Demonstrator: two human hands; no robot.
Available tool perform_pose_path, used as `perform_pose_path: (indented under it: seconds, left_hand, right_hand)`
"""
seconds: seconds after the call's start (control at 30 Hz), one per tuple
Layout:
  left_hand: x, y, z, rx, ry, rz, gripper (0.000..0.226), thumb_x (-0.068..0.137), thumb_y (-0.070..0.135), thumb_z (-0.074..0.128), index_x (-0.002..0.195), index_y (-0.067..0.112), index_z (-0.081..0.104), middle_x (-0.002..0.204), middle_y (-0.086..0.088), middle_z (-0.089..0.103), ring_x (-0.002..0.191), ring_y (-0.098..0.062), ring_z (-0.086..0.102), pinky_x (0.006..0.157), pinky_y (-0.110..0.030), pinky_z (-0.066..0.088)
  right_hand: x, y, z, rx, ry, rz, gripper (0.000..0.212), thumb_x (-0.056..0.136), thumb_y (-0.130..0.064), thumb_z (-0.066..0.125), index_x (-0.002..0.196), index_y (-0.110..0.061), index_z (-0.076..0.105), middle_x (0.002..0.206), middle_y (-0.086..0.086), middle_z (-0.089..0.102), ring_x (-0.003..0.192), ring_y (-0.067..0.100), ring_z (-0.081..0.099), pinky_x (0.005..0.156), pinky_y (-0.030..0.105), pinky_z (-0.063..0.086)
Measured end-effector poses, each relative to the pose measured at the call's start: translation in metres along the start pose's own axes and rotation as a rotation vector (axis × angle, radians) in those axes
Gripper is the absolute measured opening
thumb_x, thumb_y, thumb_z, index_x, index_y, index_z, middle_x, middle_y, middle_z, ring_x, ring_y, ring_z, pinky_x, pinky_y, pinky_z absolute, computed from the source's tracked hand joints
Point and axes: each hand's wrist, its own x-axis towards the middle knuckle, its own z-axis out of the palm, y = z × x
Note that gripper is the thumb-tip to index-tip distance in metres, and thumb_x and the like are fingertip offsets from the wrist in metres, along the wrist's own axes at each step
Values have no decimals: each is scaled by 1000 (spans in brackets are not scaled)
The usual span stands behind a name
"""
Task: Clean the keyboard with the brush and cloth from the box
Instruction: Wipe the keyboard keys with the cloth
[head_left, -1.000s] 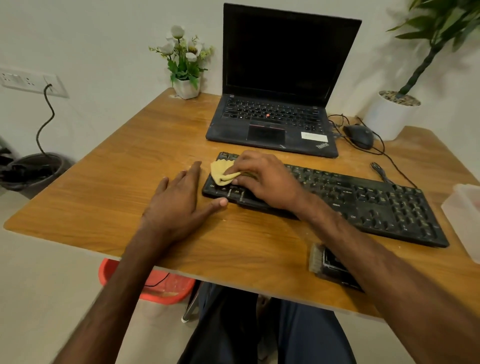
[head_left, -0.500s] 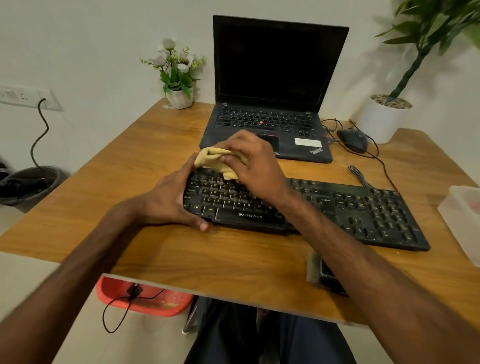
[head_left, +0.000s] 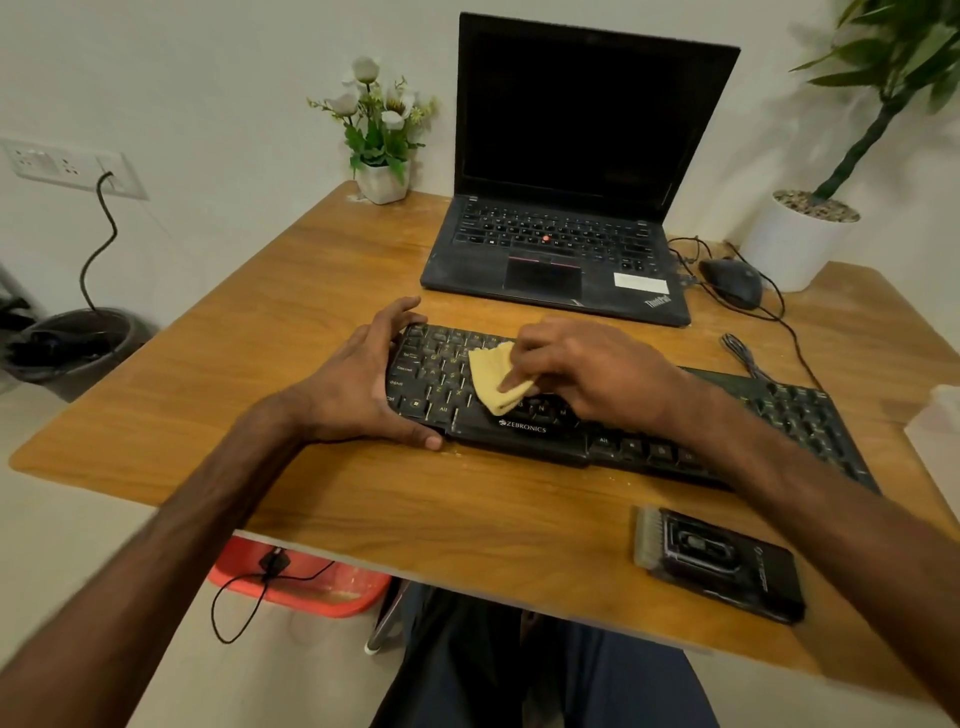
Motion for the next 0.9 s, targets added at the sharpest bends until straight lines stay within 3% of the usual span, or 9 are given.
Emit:
perform_pose_path:
  seconds: [0.17, 0.27, 0.4, 0.53, 0.77, 0.83, 0.9]
  left_hand:
    - [0, -2, 1, -13, 2, 7, 148, 34, 70, 91, 151, 45, 5, 156, 13, 28, 144, -10, 28, 120, -46, 28]
    - [-1, -2, 1, -26, 3, 11, 148, 35, 69, 92, 152, 44, 5, 156, 13, 28, 144, -9, 28, 120, -46, 28]
    - [-1, -2, 1, -20, 3, 7, 147, 37, 66, 93, 152, 44, 4, 155, 14, 28, 143, -8, 28, 120, -45, 29]
    - [0, -3, 2, 0, 14, 9, 148, 36, 67, 92, 153, 42, 5, 155, 14, 28, 142, -8, 29, 120, -45, 29]
    - [0, -3, 3, -2, 24, 1, 146, 34, 71, 91, 151, 44, 8, 156, 11, 27, 144, -9, 28, 120, -45, 28]
    - [-1, -3, 3, 4, 23, -5, 146, 34, 71, 91, 151, 44, 8, 155, 12, 28, 143, -9, 29, 120, -45, 29]
    - [-1, -2, 3, 18, 21, -5, 146, 35, 71, 90, 152, 43, 8, 154, 12, 28, 141, -9, 30, 120, -45, 29]
  right_hand:
    - [-12, -2, -3, -136, 46, 72, 26, 90, -24, 62, 115, -23, 70, 104, -7, 59, 94, 6, 50, 69, 13, 30]
    - [6, -22, 3, -87, 175, 141, 29, 93, -25, 59, 121, -19, 66, 108, -3, 58, 93, 7, 48, 70, 15, 35]
    - [11, -33, 17, -124, 46, 49, 33, 97, -27, 55, 129, -20, 60, 117, -3, 56, 99, 11, 53, 70, 19, 38]
    - [5, -29, 17, -137, -3, -75, 32, 93, -27, 57, 123, -20, 64, 111, -2, 59, 93, 10, 57, 60, 8, 26]
    - [14, -8, 17, -189, 43, 19, 37, 92, -32, 46, 122, -21, 65, 111, -1, 59, 93, 11, 57, 55, 15, 32]
    - [14, -13, 19, -163, 64, 21, 35, 93, -31, 48, 122, -21, 66, 111, -3, 59, 90, 7, 54, 56, 12, 25]
    - [11, -23, 19, -101, 75, -12, 31, 94, -27, 54, 121, -20, 66, 110, -3, 59, 89, 6, 54, 59, 12, 31]
